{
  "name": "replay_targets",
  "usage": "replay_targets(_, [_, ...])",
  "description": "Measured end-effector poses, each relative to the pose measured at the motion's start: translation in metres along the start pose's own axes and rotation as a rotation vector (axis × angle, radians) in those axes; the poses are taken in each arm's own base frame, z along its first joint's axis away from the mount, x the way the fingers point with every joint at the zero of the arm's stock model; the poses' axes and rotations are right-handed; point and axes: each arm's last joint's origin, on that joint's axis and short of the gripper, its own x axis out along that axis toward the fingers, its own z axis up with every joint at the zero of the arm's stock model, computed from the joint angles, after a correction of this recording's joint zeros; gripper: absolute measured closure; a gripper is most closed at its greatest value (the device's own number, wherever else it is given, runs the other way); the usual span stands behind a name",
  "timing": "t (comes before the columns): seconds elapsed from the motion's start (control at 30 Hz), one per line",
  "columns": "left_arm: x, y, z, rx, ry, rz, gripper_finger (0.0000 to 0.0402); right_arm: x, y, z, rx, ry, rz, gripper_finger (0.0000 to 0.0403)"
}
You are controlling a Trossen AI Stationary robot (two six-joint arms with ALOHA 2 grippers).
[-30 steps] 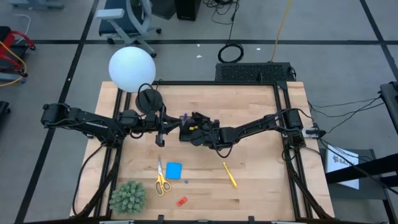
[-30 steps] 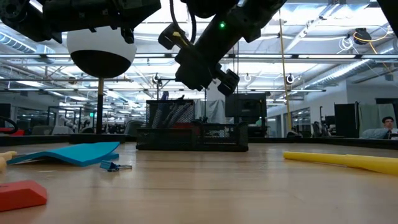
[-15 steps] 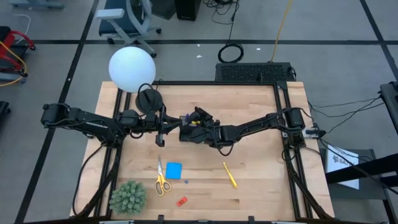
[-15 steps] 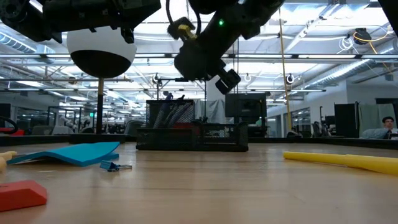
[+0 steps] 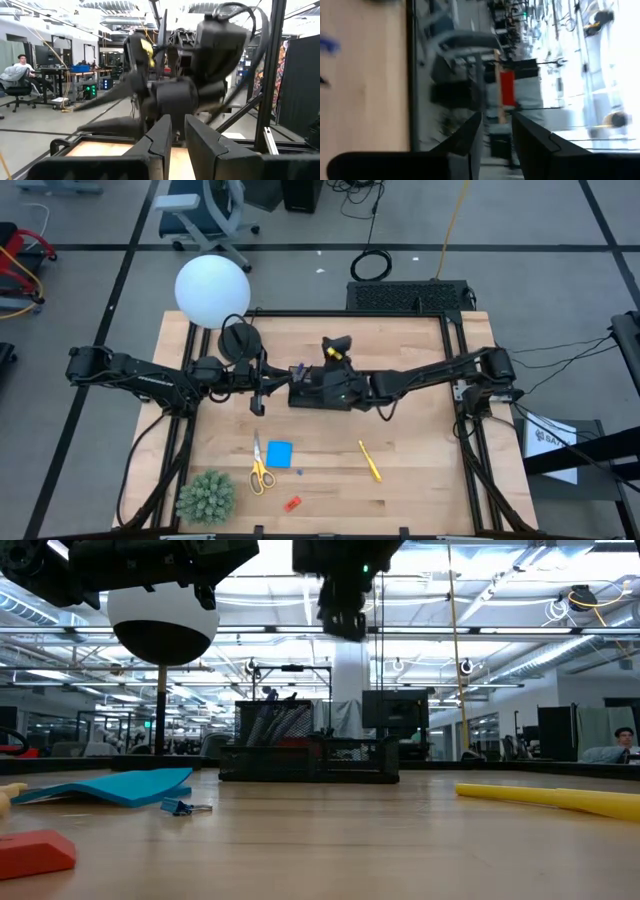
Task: Pick and place office supplies into organizer
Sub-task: Put the yellow pen into the black desk organizer
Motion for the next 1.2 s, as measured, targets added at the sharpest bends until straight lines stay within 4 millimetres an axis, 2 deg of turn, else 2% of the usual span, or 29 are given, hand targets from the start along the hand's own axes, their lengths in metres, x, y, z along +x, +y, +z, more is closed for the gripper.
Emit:
replay_targets(0.1, [0.000,0.000,0.000,0.002,0.000,0.000,0.0339,-0.008,-0.010,-0.004,0.160,-0.061,0.059,0.0309])
replay_targets(0.27, [0.000,0.000,0.000,0.002,0.000,0.000,0.0339,-0.024,-0.022,-0.009,0.407,-0.201,0.261,0.0309])
replay_targets(0.47, [0.000,0.000,0.000,0.001,0.000,0.000,0.0339,-0.046,-0.031,-0.015,0.589,-0.247,0.451,0.0313])
replay_targets(0.7, [0.000,0.000,0.000,0.001,0.000,0.000,0.0339,-0.076,-0.027,-0.028,0.668,-0.159,0.566,0.0314])
replay_targets(1.0, [0.000,0.000,0.000,-0.002,0.000,0.000,0.0339,-0.112,-0.019,-0.026,0.697,-0.187,0.645,0.0314])
replay_targets(1.2, [0.000,0.000,0.000,-0.001,0.000,0.000,0.0339,-0.129,-0.016,-0.023,0.695,-0.225,0.678,0.0314])
